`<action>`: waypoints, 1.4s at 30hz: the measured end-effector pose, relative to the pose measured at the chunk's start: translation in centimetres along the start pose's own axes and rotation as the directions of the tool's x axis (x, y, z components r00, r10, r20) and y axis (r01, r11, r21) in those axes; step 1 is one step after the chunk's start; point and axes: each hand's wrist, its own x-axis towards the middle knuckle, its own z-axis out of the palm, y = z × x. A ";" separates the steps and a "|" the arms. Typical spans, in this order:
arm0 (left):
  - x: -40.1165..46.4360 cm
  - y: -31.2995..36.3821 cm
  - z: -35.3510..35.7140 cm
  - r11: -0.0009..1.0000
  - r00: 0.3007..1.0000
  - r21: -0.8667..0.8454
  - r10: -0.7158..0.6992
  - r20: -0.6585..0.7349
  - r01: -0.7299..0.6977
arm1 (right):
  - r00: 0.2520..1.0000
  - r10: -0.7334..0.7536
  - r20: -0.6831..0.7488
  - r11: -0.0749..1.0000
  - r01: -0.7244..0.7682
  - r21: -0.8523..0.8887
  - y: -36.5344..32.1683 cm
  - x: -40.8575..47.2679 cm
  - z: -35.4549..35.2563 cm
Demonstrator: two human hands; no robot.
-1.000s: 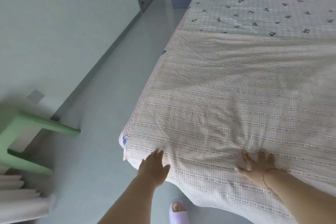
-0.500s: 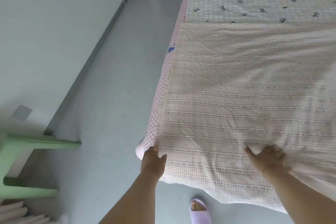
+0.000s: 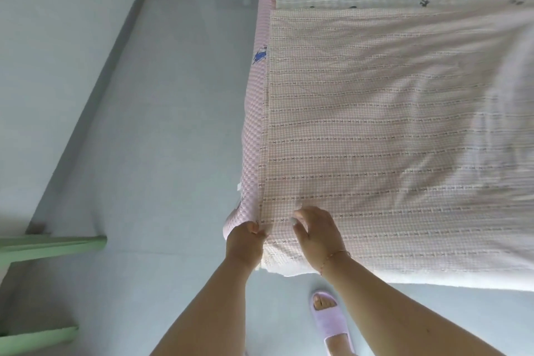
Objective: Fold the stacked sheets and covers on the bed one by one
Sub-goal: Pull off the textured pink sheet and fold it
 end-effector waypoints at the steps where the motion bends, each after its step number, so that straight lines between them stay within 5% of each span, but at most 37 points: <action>1: 0.2 -0.4 -0.2 1.000 1.000 -0.016 0.004 -0.014 -0.004 | 1.000 0.013 0.008 1.000 -0.013 -0.008 -0.4 -0.2 0.4; 8: 0.7 -1.8 -0.4 0.989 0.998 -0.140 0.054 -0.032 -0.058 | 0.989 0.141 0.043 0.990 -0.142 0.011 -1.2 -2.3 1.9; 15: 1.4 -2.3 -0.9 0.965 0.993 -0.249 0.098 0.072 -0.077 | 0.933 0.345 0.101 0.848 -0.356 0.392 -2.1 -3.1 4.3; 20: 1.1 -3.1 0.3 0.980 0.967 -0.175 0.129 0.218 -0.091 | 0.873 0.451 0.186 0.723 -0.479 0.498 -2.9 -3.3 4.7; 30: 0.3 -4.8 2.3 0.988 0.855 -0.143 0.115 0.506 -0.049 | 0.813 0.537 0.226 0.659 -0.571 0.489 -2.6 -4.2 6.1; 38: -2.1 -6.2 4.2 0.981 0.807 -0.061 0.187 0.560 -0.185 | 0.705 0.686 0.183 0.338 -0.531 0.777 -1.7 -8.7 7.8; 42: -4.9 -6.0 4.3 0.970 0.800 -0.157 0.241 0.549 -0.184 | 0.586 0.761 0.277 0.029 -0.458 0.889 -1.8 -12.6 7.9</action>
